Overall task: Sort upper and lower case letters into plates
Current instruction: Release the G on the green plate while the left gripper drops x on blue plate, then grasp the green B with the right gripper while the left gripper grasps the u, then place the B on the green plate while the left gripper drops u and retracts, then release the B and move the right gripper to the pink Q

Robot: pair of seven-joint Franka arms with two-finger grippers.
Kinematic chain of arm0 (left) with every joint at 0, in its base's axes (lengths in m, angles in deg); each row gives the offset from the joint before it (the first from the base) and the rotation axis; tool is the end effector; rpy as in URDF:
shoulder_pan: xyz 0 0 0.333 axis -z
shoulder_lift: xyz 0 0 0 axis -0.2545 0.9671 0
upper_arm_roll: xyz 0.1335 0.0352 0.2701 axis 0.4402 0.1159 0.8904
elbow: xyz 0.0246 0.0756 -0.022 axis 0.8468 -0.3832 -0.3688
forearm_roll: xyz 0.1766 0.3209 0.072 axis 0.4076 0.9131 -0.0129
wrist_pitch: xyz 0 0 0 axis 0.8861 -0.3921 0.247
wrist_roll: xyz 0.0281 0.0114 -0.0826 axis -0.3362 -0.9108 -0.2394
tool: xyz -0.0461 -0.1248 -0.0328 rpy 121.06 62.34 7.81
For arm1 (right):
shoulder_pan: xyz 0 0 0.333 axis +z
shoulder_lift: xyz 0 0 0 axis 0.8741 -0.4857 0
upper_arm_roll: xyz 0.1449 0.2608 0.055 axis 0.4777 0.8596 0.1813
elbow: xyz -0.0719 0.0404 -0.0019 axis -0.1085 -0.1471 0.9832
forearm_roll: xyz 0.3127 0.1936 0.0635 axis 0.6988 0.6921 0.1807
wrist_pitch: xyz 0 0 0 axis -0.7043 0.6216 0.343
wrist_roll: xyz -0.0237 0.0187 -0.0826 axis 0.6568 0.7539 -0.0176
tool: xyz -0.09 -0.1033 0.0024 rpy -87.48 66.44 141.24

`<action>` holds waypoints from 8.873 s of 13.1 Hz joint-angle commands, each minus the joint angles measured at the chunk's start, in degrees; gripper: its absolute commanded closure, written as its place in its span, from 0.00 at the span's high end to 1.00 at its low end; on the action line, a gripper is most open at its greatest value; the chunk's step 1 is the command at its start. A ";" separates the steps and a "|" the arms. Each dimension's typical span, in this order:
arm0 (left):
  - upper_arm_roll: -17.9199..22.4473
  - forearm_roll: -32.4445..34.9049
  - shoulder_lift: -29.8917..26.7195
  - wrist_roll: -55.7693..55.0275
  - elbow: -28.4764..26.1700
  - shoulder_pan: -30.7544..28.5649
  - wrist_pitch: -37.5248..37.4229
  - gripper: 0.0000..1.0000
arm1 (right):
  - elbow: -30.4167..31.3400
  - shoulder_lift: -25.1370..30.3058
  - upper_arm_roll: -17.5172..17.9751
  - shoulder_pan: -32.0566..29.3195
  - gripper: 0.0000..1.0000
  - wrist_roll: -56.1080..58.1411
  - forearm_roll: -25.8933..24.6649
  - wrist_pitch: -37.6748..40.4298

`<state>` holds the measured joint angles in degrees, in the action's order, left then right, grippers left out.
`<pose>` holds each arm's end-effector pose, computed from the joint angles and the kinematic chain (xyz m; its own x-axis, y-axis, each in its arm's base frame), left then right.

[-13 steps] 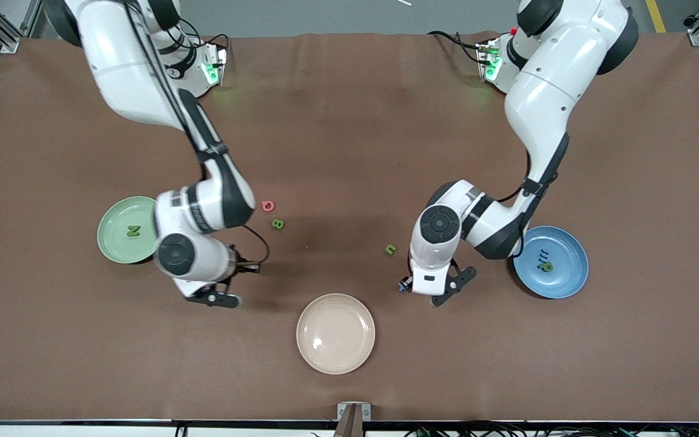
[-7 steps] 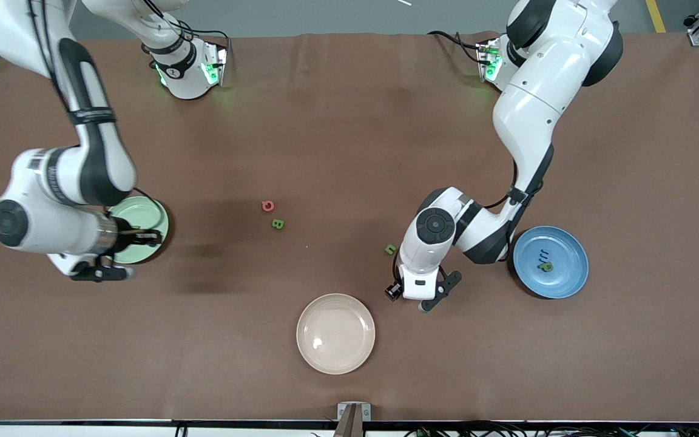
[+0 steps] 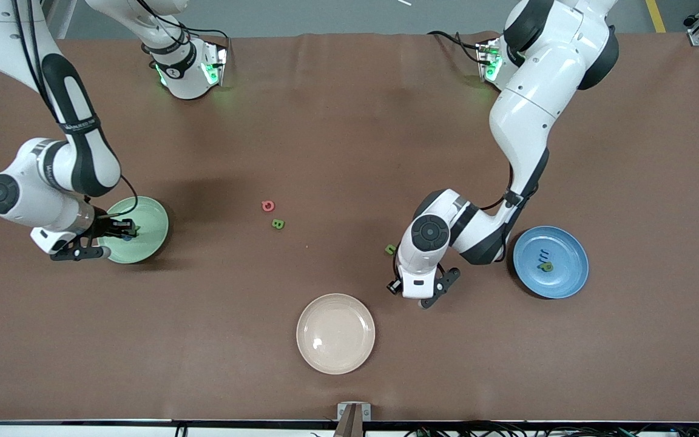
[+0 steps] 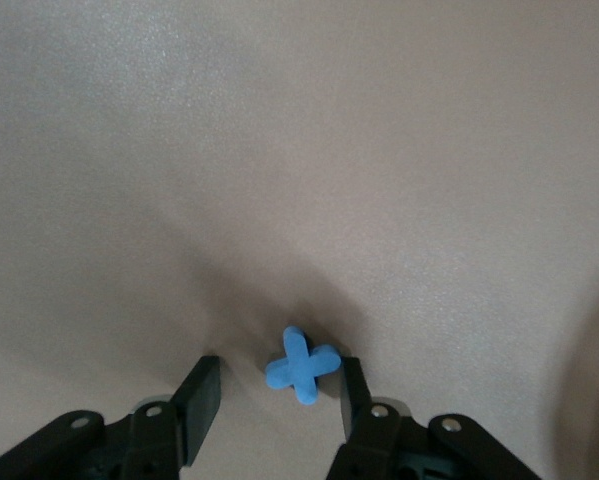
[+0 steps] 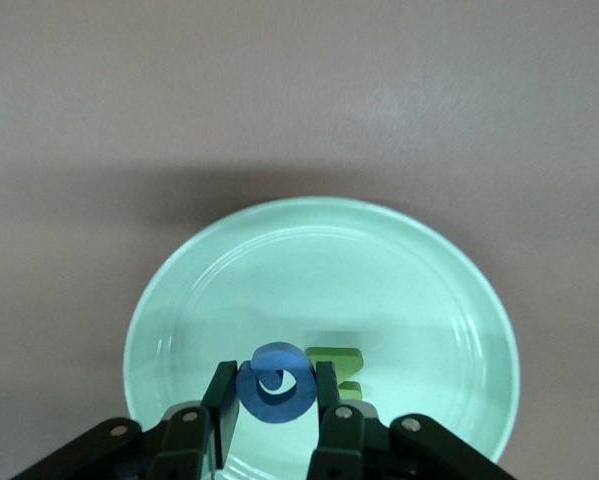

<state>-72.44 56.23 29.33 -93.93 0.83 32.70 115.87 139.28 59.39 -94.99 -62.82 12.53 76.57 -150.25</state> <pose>0.6255 -0.3750 0.1502 0.7221 0.6914 0.0238 0.6886 -0.7217 0.0710 0.5345 -0.0760 0.2023 0.9941 0.0700 -0.0831 0.0666 -0.9969 -0.0426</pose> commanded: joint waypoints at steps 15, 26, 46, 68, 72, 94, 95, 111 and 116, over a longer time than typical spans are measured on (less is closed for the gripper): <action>-8.21 -2.09 -23.51 21.97 -20.28 -25.56 -21.43 0.07 | 6.23 -0.50 1.58 1.17 1.00 -0.45 -0.27 -4.31; -13.29 3.72 -26.53 24.23 -30.44 -32.01 -11.76 0.99 | -16.53 9.71 1.67 22.41 1.00 -29.59 -0.35 31.84; -4.09 3.63 -5.26 -10.69 -10.83 1.48 -0.25 0.46 | -11.27 -11.20 1.67 39.14 0.97 -59.24 -0.27 -0.23; -5.67 4.42 -29.96 37.21 -38.70 -35.97 1.60 0.90 | -13.91 -1.49 1.06 34.50 0.19 -58.20 -0.88 16.51; -6.10 4.33 -35.73 40.18 -37.73 -35.79 0.55 1.00 | -13.20 6.09 0.97 22.04 0.19 -35.94 -1.14 27.51; 11.10 -19.03 -59.21 80.45 -11.70 -22.26 -52.54 1.00 | 6.57 1.53 1.23 -3.75 0.20 3.15 -1.94 -0.42; 11.29 -19.92 -59.48 80.45 -12.06 -22.69 -52.54 1.00 | 6.57 1.09 1.23 -3.75 0.20 3.15 -1.94 -0.51; 10.51 -19.93 -58.34 80.27 -14.44 -23.93 -48.41 1.00 | 4.55 11.89 1.67 10.19 1.00 -15.18 -1.50 14.77; 10.50 -20.45 -58.25 80.27 -15.40 -24.10 -48.32 1.00 | 4.46 11.37 1.67 26.28 1.00 -35.04 0.78 11.20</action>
<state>-61.89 36.52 -28.08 -14.78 -13.00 8.94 66.87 142.59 70.41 -92.68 -41.10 -16.40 75.96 -136.37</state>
